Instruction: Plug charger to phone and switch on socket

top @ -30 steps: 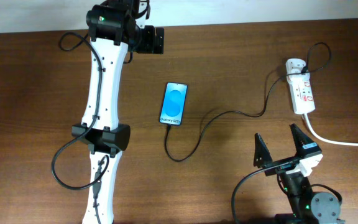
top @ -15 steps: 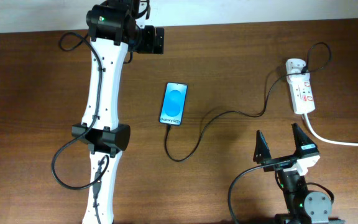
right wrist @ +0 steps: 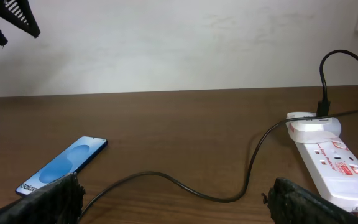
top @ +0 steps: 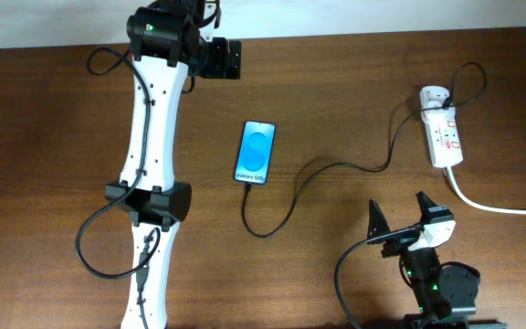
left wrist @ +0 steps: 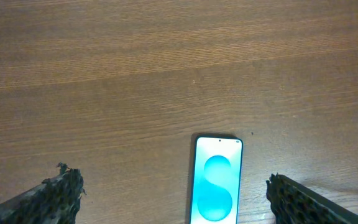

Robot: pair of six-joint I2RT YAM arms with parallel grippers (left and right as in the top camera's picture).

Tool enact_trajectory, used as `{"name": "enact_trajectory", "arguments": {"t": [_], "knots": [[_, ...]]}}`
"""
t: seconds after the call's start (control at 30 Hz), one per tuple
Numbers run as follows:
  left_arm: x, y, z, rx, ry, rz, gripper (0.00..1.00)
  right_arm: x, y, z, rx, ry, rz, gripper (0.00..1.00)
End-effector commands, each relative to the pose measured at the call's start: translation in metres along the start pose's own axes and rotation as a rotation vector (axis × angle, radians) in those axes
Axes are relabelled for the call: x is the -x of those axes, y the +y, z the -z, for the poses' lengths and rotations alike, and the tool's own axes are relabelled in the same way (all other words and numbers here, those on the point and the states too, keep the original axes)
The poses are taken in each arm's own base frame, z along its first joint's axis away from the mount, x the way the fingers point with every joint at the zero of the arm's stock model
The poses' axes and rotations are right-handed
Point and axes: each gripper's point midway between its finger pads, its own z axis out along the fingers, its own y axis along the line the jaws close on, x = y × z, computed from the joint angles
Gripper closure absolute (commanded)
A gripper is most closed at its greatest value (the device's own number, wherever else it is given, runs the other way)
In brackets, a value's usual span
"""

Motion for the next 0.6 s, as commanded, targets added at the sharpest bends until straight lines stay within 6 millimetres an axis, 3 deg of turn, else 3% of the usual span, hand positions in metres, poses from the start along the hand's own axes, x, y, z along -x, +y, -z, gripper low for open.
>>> {"name": "enact_trajectory", "arguments": {"t": [0.0, 0.13, 0.57], "knots": [[0.003, 0.005, 0.005, 0.012, -0.013, 0.017, 0.01, -0.003, 0.0, 0.0, -0.003, 0.005, 0.029, 0.02], [0.003, 0.004, 0.005, 0.012, -0.013, 0.017, 0.01, -0.003, 0.0, 0.0, -0.002, 0.006, 0.136, 0.02], [0.003, 0.005, 0.005, 0.012, -0.013, 0.017, 0.01, -0.004, -0.01, 0.0, -0.061, 0.009, 0.089, 0.02]]}}
